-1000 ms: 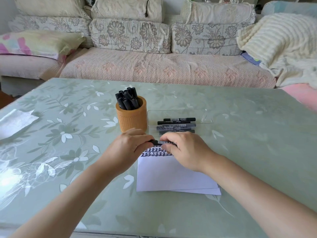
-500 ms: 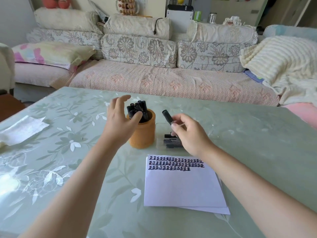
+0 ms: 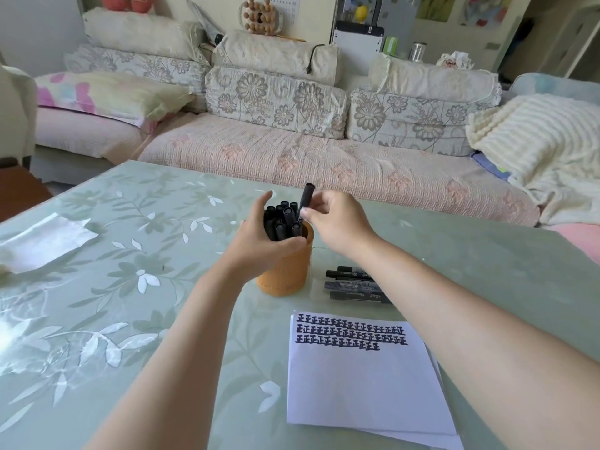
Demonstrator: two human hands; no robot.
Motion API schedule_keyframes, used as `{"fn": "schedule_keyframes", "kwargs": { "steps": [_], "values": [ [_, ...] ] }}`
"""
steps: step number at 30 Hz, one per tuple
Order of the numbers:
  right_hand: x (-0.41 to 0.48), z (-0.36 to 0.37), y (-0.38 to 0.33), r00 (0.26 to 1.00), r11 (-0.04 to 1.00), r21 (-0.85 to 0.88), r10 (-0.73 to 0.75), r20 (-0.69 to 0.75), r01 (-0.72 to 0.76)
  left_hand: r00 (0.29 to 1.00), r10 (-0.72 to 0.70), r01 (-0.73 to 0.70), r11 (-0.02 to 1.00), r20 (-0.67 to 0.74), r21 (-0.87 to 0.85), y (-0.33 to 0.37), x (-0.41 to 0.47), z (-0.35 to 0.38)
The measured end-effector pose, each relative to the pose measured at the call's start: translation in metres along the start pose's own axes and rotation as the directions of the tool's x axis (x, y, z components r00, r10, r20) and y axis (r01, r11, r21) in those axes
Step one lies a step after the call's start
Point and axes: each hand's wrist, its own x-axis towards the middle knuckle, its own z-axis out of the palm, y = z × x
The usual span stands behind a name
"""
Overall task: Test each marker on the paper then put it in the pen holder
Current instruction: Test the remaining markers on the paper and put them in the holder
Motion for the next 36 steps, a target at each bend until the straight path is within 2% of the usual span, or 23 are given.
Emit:
{"fn": "schedule_keyframes", "kwargs": {
  "steps": [3, 5, 8, 10, 13, 17, 20, 23, 26, 29, 31, 33, 36],
  "values": [
    [0.001, 0.003, -0.001, 0.999, 0.997, -0.065, 0.033, 0.028, -0.031, 0.998, 0.024, -0.022, 0.999, -0.050, 0.024, -0.002, 0.000, 0.001],
    [0.004, 0.004, -0.003, 0.990, 0.987, -0.142, 0.084, 0.115, -0.068, 0.994, 0.086, -0.081, 0.995, -0.074, 0.062, 0.002, -0.001, 0.003],
    [0.006, 0.002, -0.005, 0.966, 0.959, -0.283, 0.101, 0.238, -0.030, 0.983, 0.158, -0.153, 0.987, -0.092, 0.058, 0.006, -0.001, 0.006],
    [0.005, 0.000, -0.004, 0.971, 0.967, -0.256, 0.071, 0.230, -0.010, 0.967, 0.235, -0.229, 0.971, -0.102, 0.068, 0.009, -0.001, 0.006],
    [0.000, 0.000, -0.001, 0.980, 0.987, -0.161, 0.003, 0.197, 0.029, 0.931, 0.351, -0.327, 0.924, -0.101, 0.198, 0.012, 0.000, 0.005],
    [-0.009, 0.000, 0.002, 0.939, 0.989, -0.100, -0.065, 0.339, 0.104, 0.944, 0.321, -0.278, 0.900, -0.077, 0.335, 0.011, 0.002, 0.010],
    [-0.013, -0.010, 0.013, 0.953, 0.991, -0.119, -0.018, 0.301, 0.056, 0.950, 0.307, -0.259, 0.878, -0.058, 0.403, 0.013, 0.000, 0.010],
    [-0.018, -0.027, 0.031, 0.974, 0.966, -0.256, 0.026, 0.227, 0.034, 0.958, 0.279, -0.217, 0.858, -0.069, 0.467, 0.015, -0.003, 0.008],
    [-0.025, -0.043, 0.051, 0.951, 0.883, -0.469, 0.128, 0.283, 0.020, 0.908, 0.400, -0.271, 0.783, -0.121, 0.560, 0.019, -0.011, 0.005],
    [-0.032, -0.047, 0.058, 0.908, 0.804, -0.593, 0.215, 0.359, 0.043, 0.778, 0.601, -0.397, 0.696, -0.182, 0.598, 0.025, -0.029, 0.003],
    [-0.031, -0.045, 0.058, 0.895, 0.779, -0.624, 0.234, 0.380, 0.062, 0.732, 0.668, -0.481, 0.644, -0.132, 0.595, 0.022, -0.043, 0.004],
    [-0.027, -0.039, 0.057, 0.884, 0.752, -0.653, 0.243, 0.400, 0.089, 0.767, 0.642, -0.533, 0.650, -0.016, 0.541, 0.012, -0.058, 0.008],
    [-0.019, -0.028, 0.056, 0.867, 0.693, -0.707, 0.261, 0.425, 0.137, 0.852, 0.502, -0.502, 0.702, 0.150, 0.505, -0.011, -0.073, 0.015]
  ]
}}
